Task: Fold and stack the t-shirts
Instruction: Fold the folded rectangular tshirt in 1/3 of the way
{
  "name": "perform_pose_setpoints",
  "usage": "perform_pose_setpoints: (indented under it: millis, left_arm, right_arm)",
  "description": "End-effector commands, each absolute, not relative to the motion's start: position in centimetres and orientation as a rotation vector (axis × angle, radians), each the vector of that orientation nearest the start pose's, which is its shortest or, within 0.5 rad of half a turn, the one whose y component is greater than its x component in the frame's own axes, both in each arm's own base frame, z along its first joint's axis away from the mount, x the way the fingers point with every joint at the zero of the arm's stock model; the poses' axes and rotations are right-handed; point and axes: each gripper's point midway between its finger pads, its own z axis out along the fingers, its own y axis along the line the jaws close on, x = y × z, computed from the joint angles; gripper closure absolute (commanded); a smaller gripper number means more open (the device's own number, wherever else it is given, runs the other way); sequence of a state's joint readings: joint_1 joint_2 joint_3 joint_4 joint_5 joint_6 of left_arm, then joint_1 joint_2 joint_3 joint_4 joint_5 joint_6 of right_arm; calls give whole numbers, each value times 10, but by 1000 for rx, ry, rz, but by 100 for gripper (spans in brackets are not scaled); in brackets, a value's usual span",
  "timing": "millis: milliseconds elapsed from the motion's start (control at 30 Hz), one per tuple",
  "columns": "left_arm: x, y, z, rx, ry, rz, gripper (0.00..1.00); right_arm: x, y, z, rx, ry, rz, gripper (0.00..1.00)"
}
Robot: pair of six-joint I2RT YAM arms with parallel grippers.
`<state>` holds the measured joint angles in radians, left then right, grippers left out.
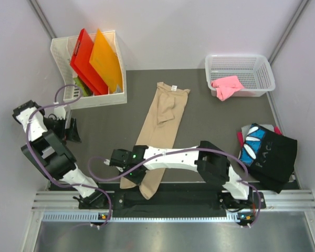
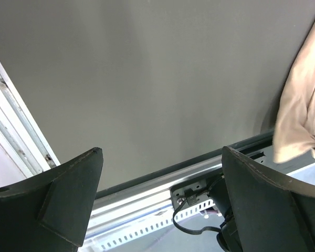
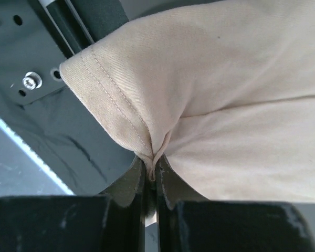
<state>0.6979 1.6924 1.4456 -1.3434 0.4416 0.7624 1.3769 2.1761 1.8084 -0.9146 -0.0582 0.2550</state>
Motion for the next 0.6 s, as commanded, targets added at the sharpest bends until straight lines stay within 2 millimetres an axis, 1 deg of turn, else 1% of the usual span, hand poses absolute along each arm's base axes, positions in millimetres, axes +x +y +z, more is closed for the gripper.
perform_pose_setpoints:
  millis: [0, 67, 100, 133, 167, 233, 267, 333, 367, 433, 467, 533, 567]
  left_arm:
    - [233, 124, 146, 76, 2811, -582, 1]
    - [235, 126, 148, 77, 2807, -579, 1]
    - [235, 126, 148, 78, 2807, -583, 1]
    - [236, 126, 150, 80, 2804, -577, 1]
    - [236, 127, 150, 78, 2808, -576, 1]
    - [236, 128, 150, 74, 2813, -579, 1]
    - [236, 128, 150, 76, 2816, -579, 1]
    - [235, 129, 150, 76, 2822, -572, 1]
    - [234, 129, 149, 76, 2824, -572, 1]
    - [233, 129, 149, 76, 2829, -569, 1]
    - [233, 129, 149, 78, 2832, -567, 1]
    - [232, 129, 147, 72, 2840, -570, 1]
    - [232, 130, 148, 70, 2841, -568, 1]
  right_arm:
    - [94, 462, 124, -1452, 2415, 553, 99]
    - [109, 462, 138, -1406, 2407, 590, 99]
    - [126, 458, 141, -1372, 2417, 592, 99]
    - [135, 456, 144, -1352, 2416, 593, 99]
    - [154, 451, 148, -1309, 2420, 586, 98]
    - [174, 444, 148, -1287, 2419, 553, 98]
    - [192, 438, 149, -1248, 2426, 541, 98]
    - [210, 432, 149, -1228, 2425, 514, 98]
    - [225, 428, 151, -1198, 2426, 506, 98]
    - [240, 423, 150, -1184, 2422, 485, 98]
    - [254, 418, 150, -1148, 2430, 485, 98]
    - [264, 413, 145, -1134, 2444, 493, 98]
    - [275, 407, 143, -1110, 2451, 483, 98]
